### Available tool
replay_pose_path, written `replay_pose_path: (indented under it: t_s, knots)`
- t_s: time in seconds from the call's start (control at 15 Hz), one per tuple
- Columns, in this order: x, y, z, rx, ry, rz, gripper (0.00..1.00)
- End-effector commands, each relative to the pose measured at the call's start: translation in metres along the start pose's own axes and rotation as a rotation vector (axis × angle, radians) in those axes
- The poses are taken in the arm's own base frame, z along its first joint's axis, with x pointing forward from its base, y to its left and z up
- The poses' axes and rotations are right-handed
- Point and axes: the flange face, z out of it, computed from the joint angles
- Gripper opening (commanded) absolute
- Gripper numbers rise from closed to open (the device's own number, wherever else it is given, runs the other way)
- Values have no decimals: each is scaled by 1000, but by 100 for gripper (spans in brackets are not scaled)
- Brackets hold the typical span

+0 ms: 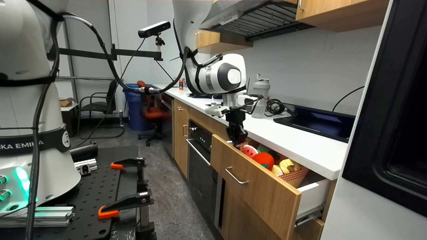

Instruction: Move the watermelon and the orange plush toys from the drawer to the counter then close the drawer

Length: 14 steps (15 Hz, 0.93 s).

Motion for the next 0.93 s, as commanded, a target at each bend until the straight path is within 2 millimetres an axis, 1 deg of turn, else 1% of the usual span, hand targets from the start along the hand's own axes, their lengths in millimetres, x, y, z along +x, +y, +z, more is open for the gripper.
replay_pose_path:
  t_s: [0.0,0.33,0.87]
  knots:
    - [-19,-2,-11,11,-71,-35,0]
    - [-36,1,-16,4,-137,-59,0]
    - [-77,-4,-30,5,-240,-86,0]
